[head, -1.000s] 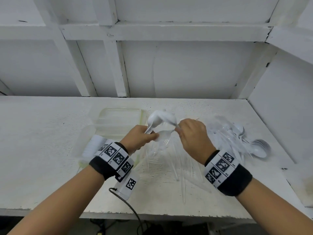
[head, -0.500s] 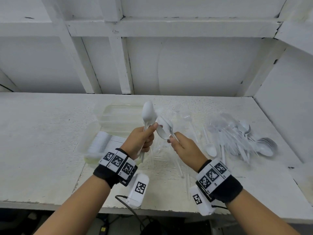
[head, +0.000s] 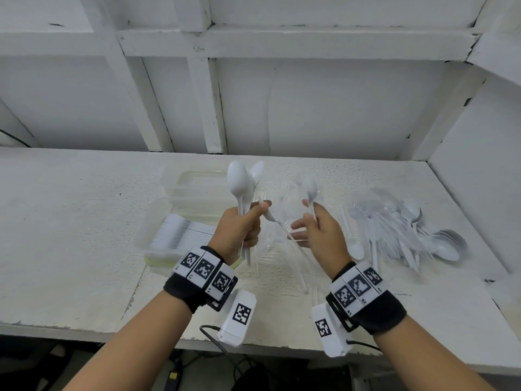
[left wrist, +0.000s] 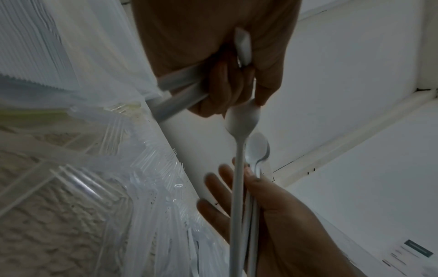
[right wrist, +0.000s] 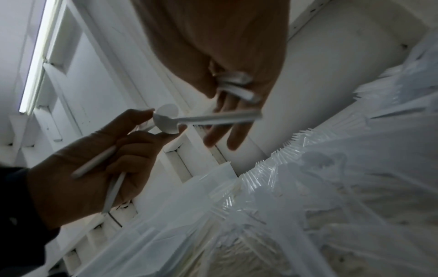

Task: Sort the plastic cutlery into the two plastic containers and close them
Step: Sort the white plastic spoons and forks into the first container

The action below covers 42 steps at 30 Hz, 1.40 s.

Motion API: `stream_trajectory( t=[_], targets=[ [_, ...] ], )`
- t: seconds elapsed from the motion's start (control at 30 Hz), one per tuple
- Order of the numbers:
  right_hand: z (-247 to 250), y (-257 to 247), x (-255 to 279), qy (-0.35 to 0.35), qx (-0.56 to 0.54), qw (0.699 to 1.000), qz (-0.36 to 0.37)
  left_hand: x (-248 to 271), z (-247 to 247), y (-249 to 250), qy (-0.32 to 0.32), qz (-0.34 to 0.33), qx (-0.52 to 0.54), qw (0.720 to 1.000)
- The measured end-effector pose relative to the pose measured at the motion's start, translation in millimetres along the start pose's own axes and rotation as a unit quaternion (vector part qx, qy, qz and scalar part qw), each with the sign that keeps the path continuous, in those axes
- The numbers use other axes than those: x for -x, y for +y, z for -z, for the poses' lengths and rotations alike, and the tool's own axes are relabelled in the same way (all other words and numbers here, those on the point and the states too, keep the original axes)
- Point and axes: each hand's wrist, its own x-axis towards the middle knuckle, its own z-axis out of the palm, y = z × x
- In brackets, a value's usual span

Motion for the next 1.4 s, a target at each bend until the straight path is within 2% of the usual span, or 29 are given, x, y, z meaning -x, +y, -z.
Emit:
stream_trajectory(
  t=[0.07,0.17,0.33,0.47,0.67,0.77,0.83,0.9,0.97,1.07,1.17,1.4],
  targets=[
    [6.0,0.5,-2.1,0.049,0.076,0.995,0.048,0.3,-1.6,0.6,0.002,0.001,-0.002,1.0],
    [9.4,-1.3,-0.1,0.024,0.149,0.985,0.084,0.0,-4.2,0.3,0.0,0.003,0.0,1.0],
    [6.6,0.3,1.3,-0.033,0.144,0.985,0.093,-1.2,-9.3,1.2,-0.001,0.0,0.003,1.0],
    [1.5,0.1,8.6,-0.094,0.096,0.989,0.061,-2.1,-13.6,-0.8,0.0,-0.003,0.002,1.0],
    [-2.0,1.5,10.4,-0.096,0.071,0.992,0.041,-2.7,-13.5,-2.9,-0.017,-0.001,-0.005,1.0],
    [-1.7,0.3,10.7,-0.102,0.119,0.985,0.067,-3.3,-13.5,-4.3,-0.02,0.003,-0.029,0.999],
    [0.1,-1.8,7.6,-0.088,0.125,0.986,0.072,-2.2,-14.6,-4.1,-0.006,-0.001,-0.067,0.998],
    [3.1,-7.7,3.3,-0.045,0.101,0.991,0.073,-1.8,-16.2,-4.8,0.025,-0.025,-0.151,0.988],
    [5.0,-18.2,-0.9,0.007,0.062,0.995,0.08,-1.6,-17.6,-6.6,0.044,-0.059,-0.256,0.964],
    [0.8,-35.3,-6.7,0.051,0.033,0.993,0.105,-0.6,-23.3,-8.2,0.034,-0.087,-0.338,0.937],
    [-7.2,-41.1,-12.3,0.069,0.056,0.989,0.117,2.9,-30.0,-6.5,0.019,-0.105,-0.354,0.929],
    [-7.7,-41.5,-14.6,0.062,0.046,0.992,0.1,3.7,-21.8,-10.8,-0.032,-0.111,-0.323,0.939]
  ],
)
